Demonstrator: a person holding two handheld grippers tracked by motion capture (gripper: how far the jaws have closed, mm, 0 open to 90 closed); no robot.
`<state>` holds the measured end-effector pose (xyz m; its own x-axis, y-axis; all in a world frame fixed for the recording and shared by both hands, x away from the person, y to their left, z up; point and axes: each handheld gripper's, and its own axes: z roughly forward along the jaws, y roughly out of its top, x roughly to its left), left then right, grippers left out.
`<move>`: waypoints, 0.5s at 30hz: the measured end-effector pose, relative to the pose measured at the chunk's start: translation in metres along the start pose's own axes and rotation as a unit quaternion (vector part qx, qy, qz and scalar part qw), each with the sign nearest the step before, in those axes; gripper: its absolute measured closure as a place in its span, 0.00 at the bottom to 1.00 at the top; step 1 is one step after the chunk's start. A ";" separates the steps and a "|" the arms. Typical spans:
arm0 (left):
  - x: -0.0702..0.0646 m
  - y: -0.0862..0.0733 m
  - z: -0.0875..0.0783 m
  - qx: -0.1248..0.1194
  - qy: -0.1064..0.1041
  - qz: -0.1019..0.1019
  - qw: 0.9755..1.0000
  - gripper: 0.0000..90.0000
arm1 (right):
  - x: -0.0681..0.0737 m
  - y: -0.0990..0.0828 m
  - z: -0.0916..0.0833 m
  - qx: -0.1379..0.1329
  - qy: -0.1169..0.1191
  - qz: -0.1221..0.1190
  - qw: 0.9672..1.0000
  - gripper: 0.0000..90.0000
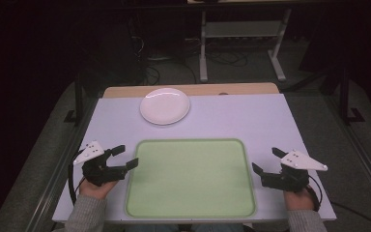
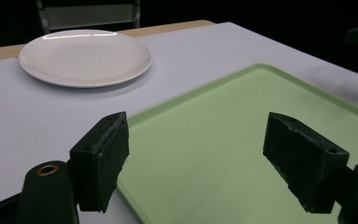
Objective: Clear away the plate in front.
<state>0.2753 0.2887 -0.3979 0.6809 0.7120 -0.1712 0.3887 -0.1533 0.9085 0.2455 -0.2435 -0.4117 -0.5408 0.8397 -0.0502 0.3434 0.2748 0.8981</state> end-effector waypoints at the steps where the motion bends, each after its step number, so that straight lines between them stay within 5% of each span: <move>1: 0.002 0.001 0.000 0.001 -0.002 -0.004 1.000 0.24 | 0.000 0.000 0.000 0.000 0.000 0.000 1.000 0.15; 7: 0.011 0.008 0.004 0.015 0.005 -0.017 1.000 0.24 | -0.001 0.000 0.000 0.000 -0.001 0.003 1.000 0.15; 15: 0.037 0.015 0.018 0.017 0.008 -0.088 0.996 0.24 | -0.003 -0.001 -0.002 -0.003 -0.003 0.006 1.000 0.15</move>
<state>0.3173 0.3007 -0.3976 0.5912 0.7405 -0.3197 0.5218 -0.0488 0.8517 0.2453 -0.2472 -0.4120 -0.5318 0.8458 -0.0416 0.3449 0.2612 0.9015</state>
